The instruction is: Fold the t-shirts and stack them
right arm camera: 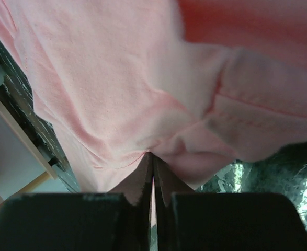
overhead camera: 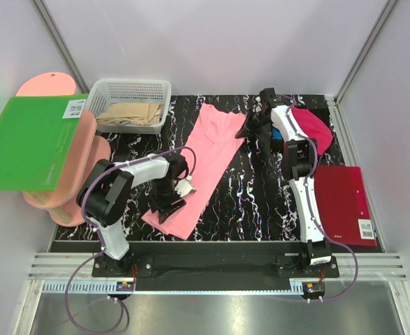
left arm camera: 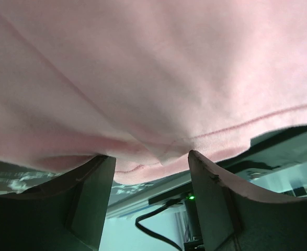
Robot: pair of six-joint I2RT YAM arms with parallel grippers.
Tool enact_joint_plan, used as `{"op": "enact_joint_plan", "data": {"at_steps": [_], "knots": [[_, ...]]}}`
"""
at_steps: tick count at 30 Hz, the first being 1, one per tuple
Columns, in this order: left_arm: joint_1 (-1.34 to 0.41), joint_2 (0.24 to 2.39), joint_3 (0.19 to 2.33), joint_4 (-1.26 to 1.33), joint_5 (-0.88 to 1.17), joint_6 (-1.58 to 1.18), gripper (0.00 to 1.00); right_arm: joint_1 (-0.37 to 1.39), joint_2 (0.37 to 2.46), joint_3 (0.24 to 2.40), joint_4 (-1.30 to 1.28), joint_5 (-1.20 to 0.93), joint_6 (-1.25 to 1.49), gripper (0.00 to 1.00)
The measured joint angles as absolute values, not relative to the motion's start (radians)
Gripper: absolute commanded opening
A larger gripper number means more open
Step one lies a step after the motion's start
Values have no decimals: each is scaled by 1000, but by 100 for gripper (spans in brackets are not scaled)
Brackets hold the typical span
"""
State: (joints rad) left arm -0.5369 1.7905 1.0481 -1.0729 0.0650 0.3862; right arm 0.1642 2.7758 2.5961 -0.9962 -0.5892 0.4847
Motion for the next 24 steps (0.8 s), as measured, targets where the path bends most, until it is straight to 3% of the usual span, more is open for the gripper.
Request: {"op": "enact_joint_plan", "data": {"at_steps": [13,16,18,19,21,22,23,24], "knots": [[-546,1805,1133,-1074,217,384,63,106,2809,2651,-921,-642,527,11],[-505,1751,1176,-1087,213,380,52,116,2780,2648,-918,-618,511,16],[-465,1689,1227,-1093,200,368,45,130,2732,2638,-922,-589,496,27],[-444,1652,1258,-1099,193,363,46,141,2696,2632,-925,-569,485,39],[-395,1561,1317,-1097,174,356,57,173,2610,2623,-935,-521,458,50],[-369,1505,1345,-1093,161,351,59,201,2544,2612,-939,-485,436,72],[-340,1442,1371,-1086,144,344,67,231,2484,2598,-942,-456,420,83],[-319,1394,1389,-1079,127,342,88,259,2427,2583,-944,-431,412,95]]}}
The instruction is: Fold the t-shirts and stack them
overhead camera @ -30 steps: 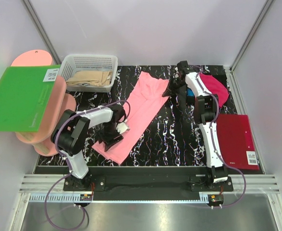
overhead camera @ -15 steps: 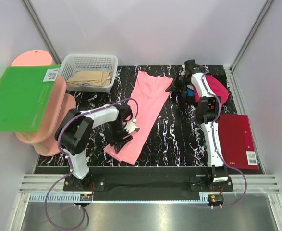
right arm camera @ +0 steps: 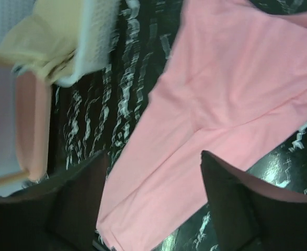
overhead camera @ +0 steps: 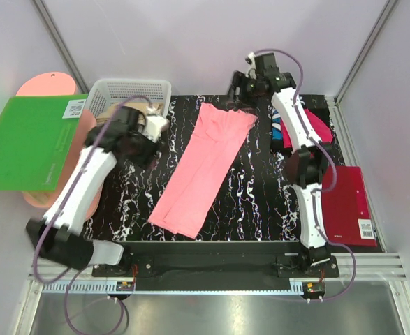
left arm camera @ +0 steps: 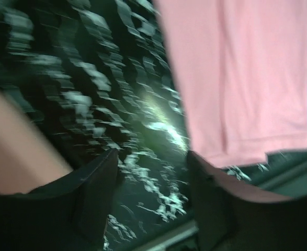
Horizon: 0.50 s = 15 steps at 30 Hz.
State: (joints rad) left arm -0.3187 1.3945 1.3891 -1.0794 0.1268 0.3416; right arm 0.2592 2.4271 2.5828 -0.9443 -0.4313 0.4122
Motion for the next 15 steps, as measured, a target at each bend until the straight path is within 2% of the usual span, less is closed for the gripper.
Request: {"op": "enact_joint_plan", "data": {"at_steps": [1,2,6,10,14,15], "knots": [[-289,1332,1403,-1061,108,337,93,302,2353,2553,-945,-392,388,100],[-264,1266,1407,-1039,85,336,98,353,2274,2513,-942,-349,369,100],[-212,1013,1357,-974,2,310,99,669,1934,2263,-904,-168,304,100],[-202,849,1212,-946,-34,286,99,989,1744,1991,-885,13,303,100],[-192,797,1075,-939,-54,253,99,1113,1715,1746,-897,116,372,100],[-191,794,1047,-928,-54,245,99,1121,1716,1685,-895,130,401,86]]}}
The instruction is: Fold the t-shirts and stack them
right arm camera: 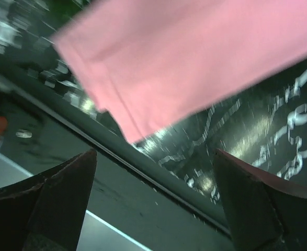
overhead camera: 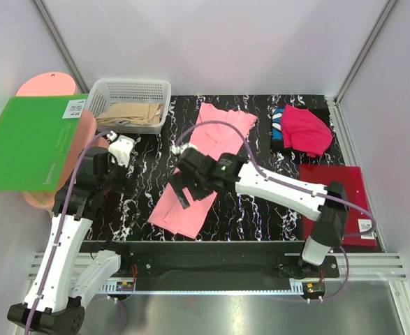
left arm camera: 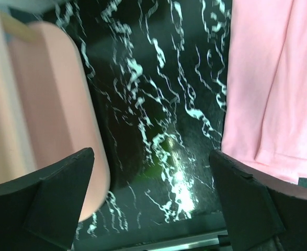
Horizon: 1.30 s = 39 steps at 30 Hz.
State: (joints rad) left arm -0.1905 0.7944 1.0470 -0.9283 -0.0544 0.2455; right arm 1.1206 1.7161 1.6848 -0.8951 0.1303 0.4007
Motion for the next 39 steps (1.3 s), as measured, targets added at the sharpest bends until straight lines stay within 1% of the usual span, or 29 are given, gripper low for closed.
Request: {"op": "enact_joint_plan", "data": {"at_steps": [1,2,3,4,5,6,7,8,9,10,11,12,13,14,15,19,21,26,27,30,33,39], "knots": [[-189,790,1022,-923,-55,238,99,1126,1718,1626,-900,148,429,68],[-188,785,1002,-920,-55,233,97,1132,1719,1578,-907,166,453,47],[-188,778,984,-917,-55,228,94,1147,1722,1547,-921,188,474,0],[-188,771,972,-917,-57,223,91,1165,1731,1538,-939,213,493,0],[-186,765,967,-918,-59,216,84,1189,1743,1542,-952,235,509,0],[-184,761,966,-916,-62,211,80,1219,1764,1567,-976,268,534,0],[-182,756,966,-911,-65,207,76,1242,1785,1590,-989,292,540,4],[-181,752,966,-903,-70,206,70,1272,1819,1636,-1021,329,548,23],[-180,746,966,-894,-75,205,69,1300,1859,1689,-1049,371,549,44],[-179,741,965,-884,-81,206,69,1332,1899,1739,-1066,417,553,82],[-178,740,965,-877,-86,208,70,1362,1941,1787,-1091,459,553,94],[-177,739,963,-866,-93,210,81,1393,1982,1833,-1114,502,548,100],[-176,739,959,-855,-102,210,89,1425,2020,1871,-1132,548,537,100],[-174,739,953,-842,-112,213,95,1449,2051,1897,-1150,579,531,100],[-171,744,947,-828,-121,216,98,1477,2086,1925,-1171,615,520,100],[-102,804,921,-775,-128,226,98,1550,2187,1965,-1192,665,477,100],[-31,853,921,-755,-107,232,98,1554,2210,1964,-1186,665,452,100],[207,1000,940,-740,19,241,97,1538,2219,1961,-1119,666,395,100],[229,1017,948,-740,37,243,97,1537,2222,1961,-1105,666,386,100],[278,1042,978,-739,115,253,98,1531,2243,1961,-1056,669,355,99],[289,1031,983,-738,157,263,98,1525,2275,1953,-1004,656,332,100],[297,1021,984,-745,229,301,99,1497,2292,1893,-914,587,318,95]]}}
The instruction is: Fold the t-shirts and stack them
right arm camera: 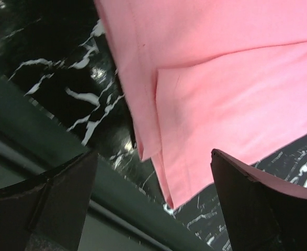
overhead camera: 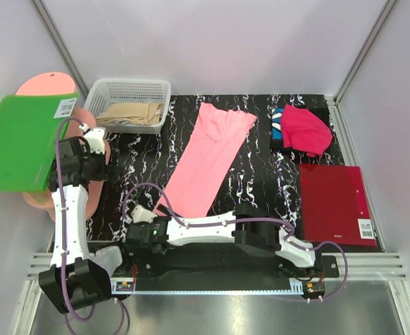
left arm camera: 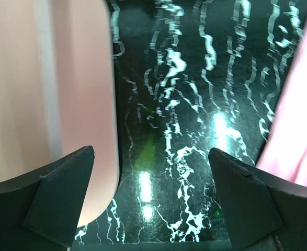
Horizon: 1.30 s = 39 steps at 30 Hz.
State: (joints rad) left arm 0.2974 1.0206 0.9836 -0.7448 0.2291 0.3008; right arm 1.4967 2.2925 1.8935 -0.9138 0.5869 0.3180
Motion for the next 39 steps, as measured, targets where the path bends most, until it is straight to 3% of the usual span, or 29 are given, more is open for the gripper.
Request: {"op": "enact_joint_plan", "data": {"at_steps": [12,23,39], "knots": [[268,1050,1032,-862,479,431,92,1404,2249,1787,-788,536,341,90],[147,1185,1046,-882,390,402,87,1404,2234,1751,-725,503,376,78],[79,1197,1047,-881,327,362,87,1400,2138,1561,-552,441,442,71]]}}
